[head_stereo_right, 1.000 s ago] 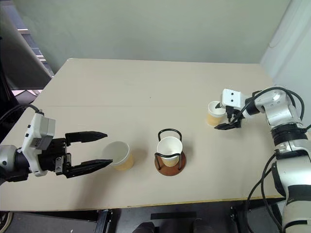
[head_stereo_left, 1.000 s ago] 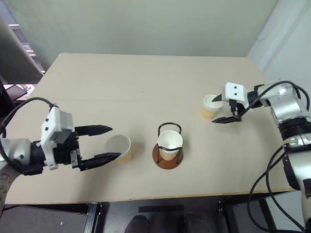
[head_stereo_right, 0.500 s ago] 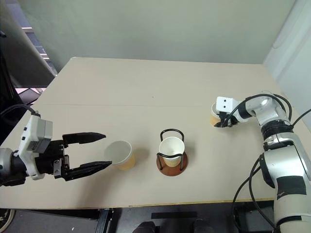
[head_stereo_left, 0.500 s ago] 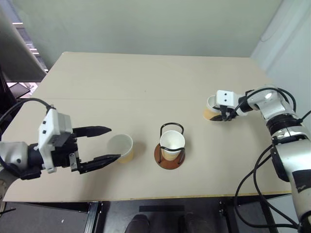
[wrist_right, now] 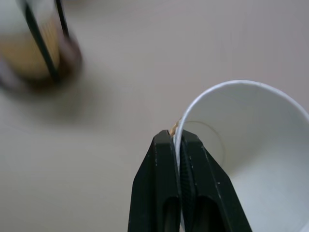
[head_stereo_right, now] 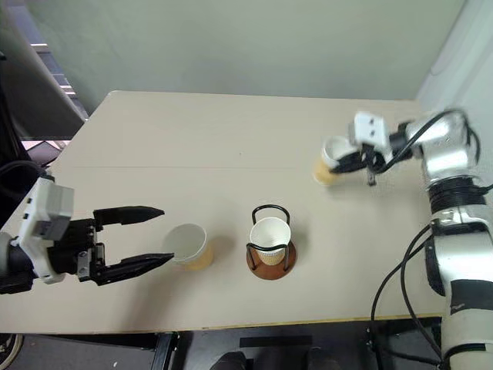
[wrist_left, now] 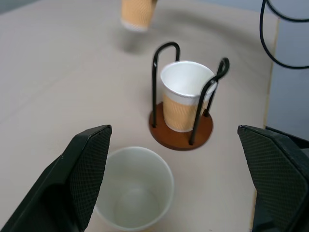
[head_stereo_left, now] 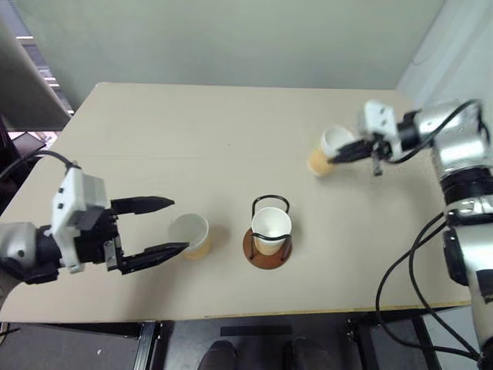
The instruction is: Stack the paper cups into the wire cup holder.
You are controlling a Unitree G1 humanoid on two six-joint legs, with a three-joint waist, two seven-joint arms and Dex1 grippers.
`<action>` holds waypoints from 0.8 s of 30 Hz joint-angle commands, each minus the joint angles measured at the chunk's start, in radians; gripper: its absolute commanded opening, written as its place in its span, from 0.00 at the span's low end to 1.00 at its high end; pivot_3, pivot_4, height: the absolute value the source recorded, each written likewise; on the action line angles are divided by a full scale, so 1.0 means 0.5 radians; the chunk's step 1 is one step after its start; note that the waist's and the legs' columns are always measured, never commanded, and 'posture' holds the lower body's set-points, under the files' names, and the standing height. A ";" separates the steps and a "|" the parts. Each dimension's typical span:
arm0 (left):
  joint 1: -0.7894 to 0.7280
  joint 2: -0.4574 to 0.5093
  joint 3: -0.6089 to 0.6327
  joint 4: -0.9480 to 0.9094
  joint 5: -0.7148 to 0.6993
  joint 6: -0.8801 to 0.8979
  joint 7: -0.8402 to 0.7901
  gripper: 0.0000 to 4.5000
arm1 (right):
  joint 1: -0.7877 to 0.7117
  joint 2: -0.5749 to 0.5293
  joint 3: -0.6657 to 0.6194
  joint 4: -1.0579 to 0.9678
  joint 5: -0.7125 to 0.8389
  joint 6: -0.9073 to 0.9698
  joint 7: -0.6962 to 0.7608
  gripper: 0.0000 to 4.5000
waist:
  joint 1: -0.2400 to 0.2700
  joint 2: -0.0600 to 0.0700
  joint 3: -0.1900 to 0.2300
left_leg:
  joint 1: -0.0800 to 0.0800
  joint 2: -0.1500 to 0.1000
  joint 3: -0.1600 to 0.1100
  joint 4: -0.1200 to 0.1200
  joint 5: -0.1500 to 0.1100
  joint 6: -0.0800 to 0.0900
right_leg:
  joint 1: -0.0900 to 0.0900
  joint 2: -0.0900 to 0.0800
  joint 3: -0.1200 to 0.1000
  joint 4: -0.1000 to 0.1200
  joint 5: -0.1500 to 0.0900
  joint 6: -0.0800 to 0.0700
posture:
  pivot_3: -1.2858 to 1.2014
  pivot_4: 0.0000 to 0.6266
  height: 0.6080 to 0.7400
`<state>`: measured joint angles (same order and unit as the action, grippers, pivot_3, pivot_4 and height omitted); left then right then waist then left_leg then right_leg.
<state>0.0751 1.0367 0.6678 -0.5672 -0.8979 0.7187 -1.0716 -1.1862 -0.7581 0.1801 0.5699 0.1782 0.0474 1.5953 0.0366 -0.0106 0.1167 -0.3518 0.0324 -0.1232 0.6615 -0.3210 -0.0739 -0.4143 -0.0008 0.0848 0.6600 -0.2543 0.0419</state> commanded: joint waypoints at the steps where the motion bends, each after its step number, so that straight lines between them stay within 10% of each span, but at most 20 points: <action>1: 0.007 0.019 0.063 0.002 -0.003 -0.018 -0.019 1.00 | 0.112 -0.086 -0.073 -0.667 0.534 0.488 0.038 0.01 | -0.001 0.000 0.000 | 0.001 0.002 -0.001 0.000 -0.001 -0.003 | 0.002 0.003 0.000 -0.002 -0.001 -0.002 | 0.52 0.24 1.00; 9: -0.043 0.006 -0.055 0.009 0.020 -0.042 0.015 1.00 | 0.397 0.007 -0.017 -1.375 0.691 0.837 -0.070 0.01 | -0.007 -0.001 0.000 | 0.008 0.012 -0.007 0.009 -0.002 -0.007 | 0.009 0.024 0.003 -0.003 -0.003 -0.005 | 0.52 0.24 1.00; 24: 0.075 -0.052 -0.017 -0.081 0.050 -0.041 0.059 1.00 | 0.522 0.020 0.106 -1.462 0.516 0.792 -0.117 0.01 | -0.023 -0.001 0.000 | 0.008 0.016 -0.010 0.006 -0.003 -0.008 | 0.006 0.026 0.003 0.003 -0.004 -0.008 | 0.52 0.24 1.00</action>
<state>0.1090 1.0116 0.6337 -0.5846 -0.8704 0.7158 -1.0435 -0.9190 -0.7416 0.2427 -0.1503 0.4436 0.4602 1.5382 0.0251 -0.0112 0.1165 -0.3476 0.0406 -0.1281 0.6647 -0.3224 -0.0777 -0.4115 0.0121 0.0862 0.6614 -0.2564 0.0382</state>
